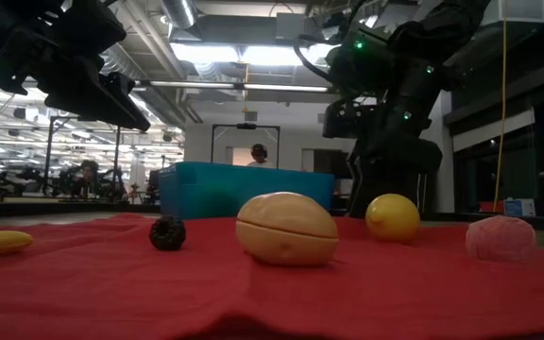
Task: Pick and placing Produce into tupperware
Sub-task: Put the raspberry into the blue bin
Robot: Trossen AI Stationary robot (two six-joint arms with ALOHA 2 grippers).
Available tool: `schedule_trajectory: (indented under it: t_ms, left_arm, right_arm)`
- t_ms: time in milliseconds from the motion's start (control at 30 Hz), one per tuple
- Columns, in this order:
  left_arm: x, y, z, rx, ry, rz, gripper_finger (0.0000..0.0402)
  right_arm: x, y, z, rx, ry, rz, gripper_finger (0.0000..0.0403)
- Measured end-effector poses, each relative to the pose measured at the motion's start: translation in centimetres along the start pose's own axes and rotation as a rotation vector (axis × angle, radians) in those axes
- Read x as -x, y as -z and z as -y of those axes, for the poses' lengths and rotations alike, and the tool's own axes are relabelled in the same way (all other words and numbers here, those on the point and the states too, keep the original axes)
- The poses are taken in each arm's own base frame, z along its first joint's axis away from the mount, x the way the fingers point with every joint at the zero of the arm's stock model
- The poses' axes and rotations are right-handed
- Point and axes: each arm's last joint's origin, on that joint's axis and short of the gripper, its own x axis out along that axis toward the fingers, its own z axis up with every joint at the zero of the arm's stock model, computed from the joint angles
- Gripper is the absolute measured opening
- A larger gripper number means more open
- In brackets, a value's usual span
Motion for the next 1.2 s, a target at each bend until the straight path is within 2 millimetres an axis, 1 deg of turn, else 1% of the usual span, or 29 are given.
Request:
schedule_trajectory:
  t_ms: [267,433,667,767,900,933,1000,1200]
  left_arm:
    - [0.0,0.0,0.0,0.000,0.000,0.000,0.0168]
    - [0.0,0.0,0.0,-0.002,0.000,0.000,0.0168]
    - [0.0,0.0,0.0,-0.002,0.000,0.000,0.0168]
    - [0.0,0.0,0.0,-0.002,0.000,0.000,0.0168]
    - [0.0,0.0,0.0,-0.003,0.000,0.000,0.0168]
    - [0.0,0.0,0.0,-0.002,0.000,0.000,0.0168]
    - [0.0,0.0,0.0,-0.003,0.000,0.000,0.0168]
    - [0.0,0.0,0.0,-0.003,0.000,0.000,0.0168]
  right_arm:
    - [0.0,-0.1,0.0,-0.002,0.011,0.009,0.0108]
    - [0.0,-0.1,0.0,-0.010,0.012,0.009,0.0091]
    - [0.7,-0.9,0.1,-0.018,0.014,-0.014,0.0077]
    - [1.0,-1.2,0.1,-0.010,0.015,-0.042,0.0058]
    - [1.1,-1.2,0.1,-0.015,0.013,-0.047,0.0013]
    - [1.1,-1.2,0.1,-0.014,0.013,-0.050,0.0007]
    - [1.1,-1.2,0.1,-0.018,0.013,-0.049,0.0009]
    - [1.1,-1.3,0.1,-0.022,0.011,-0.042,0.0050]
